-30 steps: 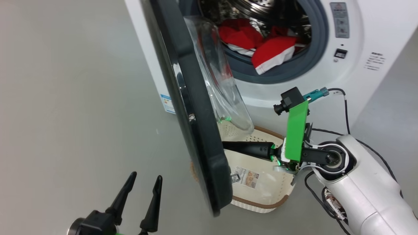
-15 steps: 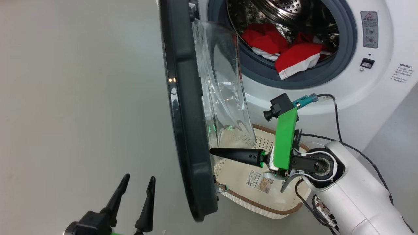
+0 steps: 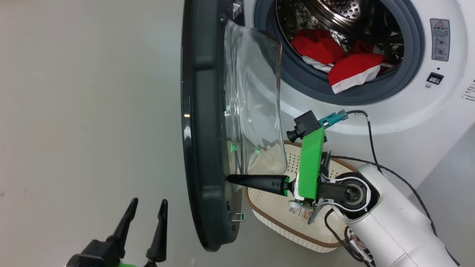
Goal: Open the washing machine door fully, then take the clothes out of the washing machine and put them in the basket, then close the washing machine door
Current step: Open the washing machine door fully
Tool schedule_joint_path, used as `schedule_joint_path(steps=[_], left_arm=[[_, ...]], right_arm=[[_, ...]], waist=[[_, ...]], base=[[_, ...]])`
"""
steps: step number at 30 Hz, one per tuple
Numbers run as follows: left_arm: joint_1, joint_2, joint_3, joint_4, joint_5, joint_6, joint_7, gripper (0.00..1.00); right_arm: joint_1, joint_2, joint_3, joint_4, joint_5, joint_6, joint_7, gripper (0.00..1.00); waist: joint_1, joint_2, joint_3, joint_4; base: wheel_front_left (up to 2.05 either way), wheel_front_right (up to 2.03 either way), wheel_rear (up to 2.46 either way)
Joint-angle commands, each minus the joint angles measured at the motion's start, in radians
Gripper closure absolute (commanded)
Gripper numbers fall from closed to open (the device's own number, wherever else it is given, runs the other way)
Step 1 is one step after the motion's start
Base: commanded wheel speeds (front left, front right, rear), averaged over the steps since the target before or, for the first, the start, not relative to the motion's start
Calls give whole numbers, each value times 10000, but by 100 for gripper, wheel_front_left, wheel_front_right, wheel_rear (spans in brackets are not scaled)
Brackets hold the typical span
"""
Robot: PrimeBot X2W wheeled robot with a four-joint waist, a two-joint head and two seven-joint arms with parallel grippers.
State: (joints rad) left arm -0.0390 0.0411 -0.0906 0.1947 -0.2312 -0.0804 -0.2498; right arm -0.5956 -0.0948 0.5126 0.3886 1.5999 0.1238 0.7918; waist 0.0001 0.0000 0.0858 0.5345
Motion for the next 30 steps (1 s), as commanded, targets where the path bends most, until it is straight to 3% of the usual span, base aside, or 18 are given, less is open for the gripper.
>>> schedule_joint_path(steps=[1, 20, 21, 23, 24, 25, 30], left_arm=[[-131, 91, 403, -266, -80, 95, -120, 0], [-8, 91, 432, -297, -105, 81, -120, 0], [-4, 91, 426, -284, -104, 73, -120, 0], [0, 91, 416, -246, -92, 54, -120, 0], [-2, 91, 412, -226, -83, 43, -120, 0], [-7, 91, 412, -205, -72, 34, -120, 0], [-13, 91, 504, -115, -36, -26, -120, 0]], right_arm=[[-186, 307, 202, -254, -90, 69, -35, 100], [-54, 343, 331, -211, -133, 69, -181, 100], [-16, 322, 315, -210, -149, 69, -203, 89], [59, 283, 278, -211, -199, 69, -287, 56], [99, 263, 262, -221, -211, 69, -313, 35], [139, 235, 234, -225, -239, 69, -371, 0], [377, 85, 167, -269, -393, 69, -622, 0]], waist=[[-1, 0, 8, 6], [-1, 0, -129, -43], [-1, 0, -141, -49], [-1, 0, -176, -63], [-1, 0, -194, -70], [-1, 0, -212, -78], [-1, 0, -313, -171]], base=[[0, 0, 0], [0, 0, 0], [0, 0, 0], [0, 0, 0], [0, 0, 0], [0, 0, 0], [0, 0, 0]])
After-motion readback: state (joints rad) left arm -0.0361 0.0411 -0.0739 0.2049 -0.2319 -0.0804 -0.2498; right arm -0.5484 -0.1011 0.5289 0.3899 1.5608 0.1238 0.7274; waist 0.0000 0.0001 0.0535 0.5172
